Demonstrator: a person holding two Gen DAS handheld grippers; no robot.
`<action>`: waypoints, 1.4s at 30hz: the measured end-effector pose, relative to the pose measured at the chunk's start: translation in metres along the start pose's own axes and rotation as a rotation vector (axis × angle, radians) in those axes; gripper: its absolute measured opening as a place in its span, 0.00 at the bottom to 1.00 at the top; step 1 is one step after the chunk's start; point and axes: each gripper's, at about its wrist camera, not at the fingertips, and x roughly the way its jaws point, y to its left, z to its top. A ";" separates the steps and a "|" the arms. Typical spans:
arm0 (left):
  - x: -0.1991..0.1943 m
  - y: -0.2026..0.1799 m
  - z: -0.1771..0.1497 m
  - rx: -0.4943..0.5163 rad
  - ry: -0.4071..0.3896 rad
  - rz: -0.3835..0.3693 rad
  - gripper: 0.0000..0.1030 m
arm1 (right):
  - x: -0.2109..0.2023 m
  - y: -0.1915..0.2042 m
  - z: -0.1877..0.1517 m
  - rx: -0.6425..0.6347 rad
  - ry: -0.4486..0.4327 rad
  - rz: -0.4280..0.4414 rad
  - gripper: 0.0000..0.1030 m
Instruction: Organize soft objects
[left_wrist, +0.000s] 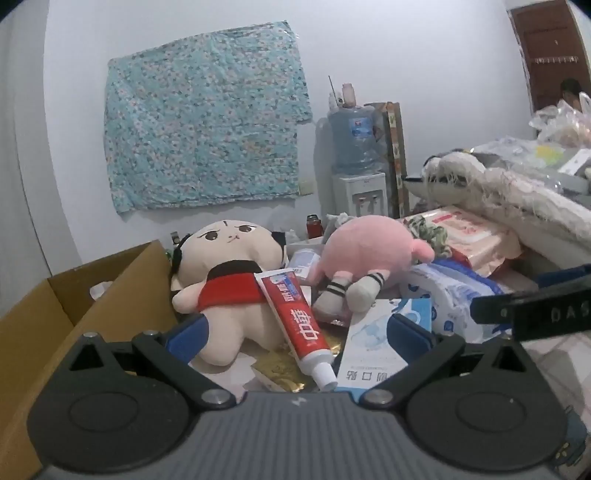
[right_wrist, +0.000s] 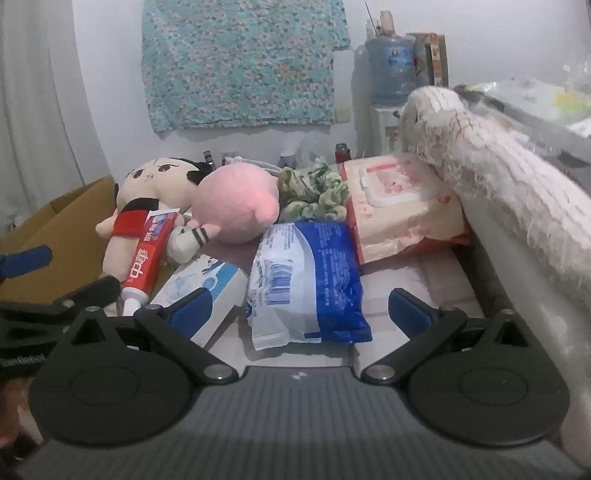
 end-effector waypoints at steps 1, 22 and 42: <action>0.000 0.000 0.000 0.001 -0.005 0.005 1.00 | -0.001 0.001 0.000 -0.008 -0.004 -0.001 0.99; 0.000 0.007 0.000 -0.031 0.000 0.051 1.00 | -0.001 0.003 -0.001 -0.017 0.004 0.015 0.99; 0.001 0.007 0.001 -0.035 0.025 0.065 1.00 | 0.001 0.001 -0.001 -0.011 0.013 0.010 0.99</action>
